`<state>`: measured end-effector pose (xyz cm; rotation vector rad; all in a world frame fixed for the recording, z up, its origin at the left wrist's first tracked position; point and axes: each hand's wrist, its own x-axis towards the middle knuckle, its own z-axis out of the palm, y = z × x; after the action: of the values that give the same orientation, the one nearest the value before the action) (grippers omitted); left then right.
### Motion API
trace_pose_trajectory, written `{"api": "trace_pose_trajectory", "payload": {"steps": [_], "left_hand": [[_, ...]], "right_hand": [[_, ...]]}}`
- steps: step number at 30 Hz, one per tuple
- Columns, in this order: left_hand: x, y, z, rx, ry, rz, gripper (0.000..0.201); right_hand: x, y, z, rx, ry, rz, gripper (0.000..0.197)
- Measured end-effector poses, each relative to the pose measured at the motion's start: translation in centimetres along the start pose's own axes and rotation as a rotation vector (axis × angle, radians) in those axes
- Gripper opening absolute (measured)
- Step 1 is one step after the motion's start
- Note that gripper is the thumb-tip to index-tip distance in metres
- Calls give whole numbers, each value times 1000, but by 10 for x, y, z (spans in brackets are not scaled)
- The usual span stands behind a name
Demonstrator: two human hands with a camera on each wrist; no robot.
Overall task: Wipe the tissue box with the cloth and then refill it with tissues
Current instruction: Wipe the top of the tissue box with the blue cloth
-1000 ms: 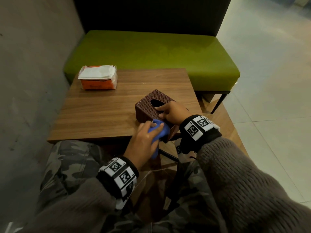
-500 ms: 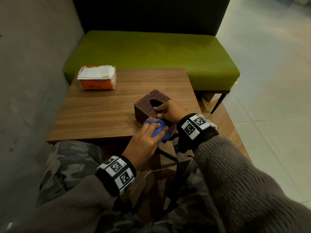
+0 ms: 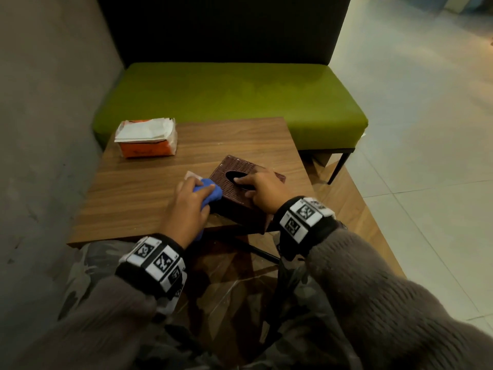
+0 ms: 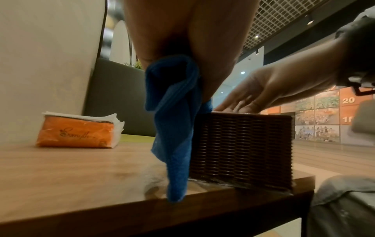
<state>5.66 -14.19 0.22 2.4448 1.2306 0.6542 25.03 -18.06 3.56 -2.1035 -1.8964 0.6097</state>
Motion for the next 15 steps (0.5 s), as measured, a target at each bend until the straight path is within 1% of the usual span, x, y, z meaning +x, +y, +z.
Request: {"api": "trace_pose_trajectory", "payload": {"steps": [2,3,4,5,6,8,10,12,13,15], "left_hand": [[-10,0,2,-7,27,6,48],[-13,0,2,-10,29,0,48],[-15,-1,2,-12,19,-10,47],[-16,-2,1,-19,4,-16,47],[-16,-3,-1,-35,-5,-14,46],[-13,-3,-10,-74,3,-25,45],[-7,-3,-18,-87,51,-57,45],[2,-1,-21,-64,105,-60,47],[5,2,-20,-48,99,-52,47],[8,7,-11,-29,38,-13,49]], "right_hand": [[-13,0,18,-64,233,51,60],[-20,1,28,-37,316,110,65],[-27,4,35,35,359,174,72],[-33,8,41,123,369,229,81],[-35,14,45,195,355,272,91],[-36,26,43,273,304,305,106],[-35,38,40,337,271,281,117],[-34,48,36,420,249,238,126],[-31,54,34,455,228,223,132],[-24,66,30,469,151,192,143]]}}
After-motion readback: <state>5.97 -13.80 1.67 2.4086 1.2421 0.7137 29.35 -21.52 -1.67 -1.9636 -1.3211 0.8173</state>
